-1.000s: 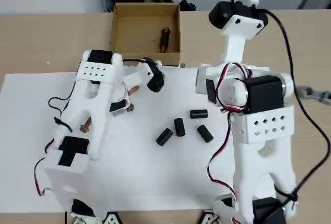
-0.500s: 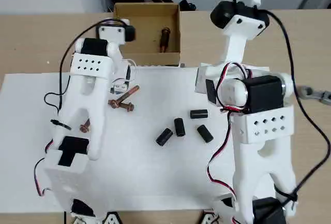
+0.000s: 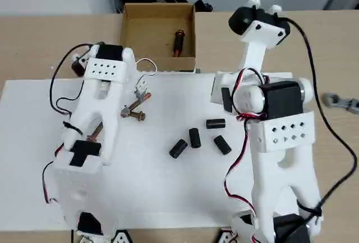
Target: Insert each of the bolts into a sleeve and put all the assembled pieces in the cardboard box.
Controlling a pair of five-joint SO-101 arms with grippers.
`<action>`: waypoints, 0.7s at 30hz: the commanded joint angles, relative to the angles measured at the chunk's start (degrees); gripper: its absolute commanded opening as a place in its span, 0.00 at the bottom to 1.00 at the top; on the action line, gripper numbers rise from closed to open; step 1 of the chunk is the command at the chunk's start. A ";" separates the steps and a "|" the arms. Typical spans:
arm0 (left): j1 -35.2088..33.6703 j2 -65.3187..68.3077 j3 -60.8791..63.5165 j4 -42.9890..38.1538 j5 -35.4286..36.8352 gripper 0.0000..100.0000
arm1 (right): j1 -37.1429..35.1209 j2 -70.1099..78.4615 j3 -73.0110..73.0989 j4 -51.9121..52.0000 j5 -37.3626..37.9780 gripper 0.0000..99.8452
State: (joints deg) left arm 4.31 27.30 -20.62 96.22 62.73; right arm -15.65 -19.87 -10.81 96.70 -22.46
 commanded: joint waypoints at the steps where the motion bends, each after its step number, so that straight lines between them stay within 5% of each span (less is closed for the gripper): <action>1: 0.09 0.62 -3.82 -0.35 3.60 0.17 | 0.04 -1.71 -0.26 -0.84 -0.44 0.00; 21: -4.75 23.47 -19.38 0.35 6.42 0.17 | -4.09 -1.71 -0.26 -0.92 -0.44 0.00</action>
State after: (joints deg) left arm 0.62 47.87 -38.37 95.96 68.70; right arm -19.43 -19.87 -10.81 96.53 -22.46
